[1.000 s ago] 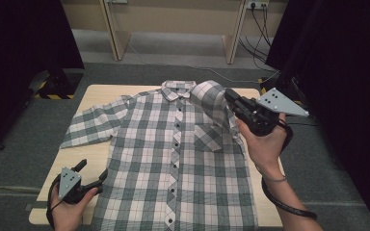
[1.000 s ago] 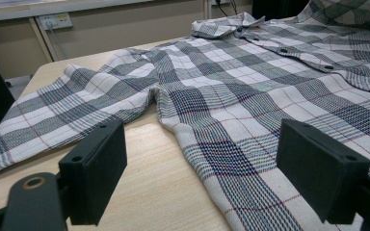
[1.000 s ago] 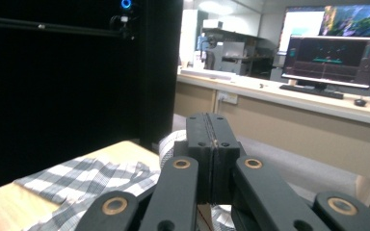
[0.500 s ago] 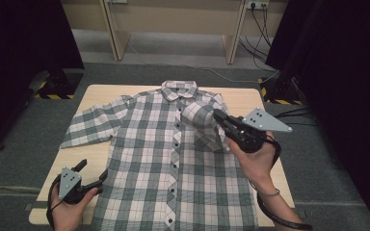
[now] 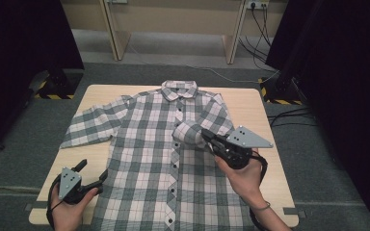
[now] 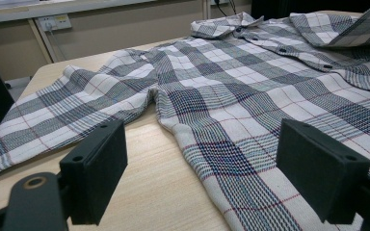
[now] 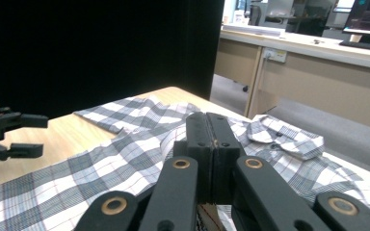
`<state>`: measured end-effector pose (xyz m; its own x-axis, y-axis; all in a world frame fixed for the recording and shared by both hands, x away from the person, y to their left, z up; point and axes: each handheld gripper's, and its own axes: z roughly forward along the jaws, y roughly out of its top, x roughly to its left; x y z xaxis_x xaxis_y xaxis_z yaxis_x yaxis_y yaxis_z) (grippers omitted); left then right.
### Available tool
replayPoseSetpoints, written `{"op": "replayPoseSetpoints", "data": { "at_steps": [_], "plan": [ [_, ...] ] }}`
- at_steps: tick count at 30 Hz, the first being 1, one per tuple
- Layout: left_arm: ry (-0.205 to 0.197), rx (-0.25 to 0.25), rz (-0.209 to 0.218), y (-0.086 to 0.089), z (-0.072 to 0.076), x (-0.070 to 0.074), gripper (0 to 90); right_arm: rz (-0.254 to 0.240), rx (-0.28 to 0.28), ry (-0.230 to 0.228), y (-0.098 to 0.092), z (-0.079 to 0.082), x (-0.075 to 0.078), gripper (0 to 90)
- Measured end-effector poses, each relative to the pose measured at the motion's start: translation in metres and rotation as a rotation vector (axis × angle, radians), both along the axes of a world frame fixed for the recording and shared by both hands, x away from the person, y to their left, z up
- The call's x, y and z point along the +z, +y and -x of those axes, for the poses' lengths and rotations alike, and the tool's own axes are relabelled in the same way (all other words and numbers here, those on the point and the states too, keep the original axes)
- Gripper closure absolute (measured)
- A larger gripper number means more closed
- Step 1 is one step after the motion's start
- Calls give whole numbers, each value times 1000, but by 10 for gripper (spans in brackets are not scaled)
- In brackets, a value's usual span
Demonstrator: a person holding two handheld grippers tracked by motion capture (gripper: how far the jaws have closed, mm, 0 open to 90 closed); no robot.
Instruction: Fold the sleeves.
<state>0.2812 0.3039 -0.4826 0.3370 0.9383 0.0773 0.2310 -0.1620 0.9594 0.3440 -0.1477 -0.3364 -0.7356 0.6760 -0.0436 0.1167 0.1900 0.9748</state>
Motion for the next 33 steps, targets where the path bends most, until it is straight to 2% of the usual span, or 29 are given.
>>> {"op": "replayPoseSetpoints", "data": {
  "at_steps": [26,28,30,33],
  "plan": [
    [0,-2,-5,0,0,0,179,107,112,138,31,26,-66,895],
    [0,-2,-5,0,0,0,179,120,133,163,33,28,-72,873],
    [0,-2,-5,0,0,0,179,136,151,186,34,31,-78,814],
    [1,-2,-7,-1,0,0,179,118,143,194,32,35,-79,698]
  ]
}}
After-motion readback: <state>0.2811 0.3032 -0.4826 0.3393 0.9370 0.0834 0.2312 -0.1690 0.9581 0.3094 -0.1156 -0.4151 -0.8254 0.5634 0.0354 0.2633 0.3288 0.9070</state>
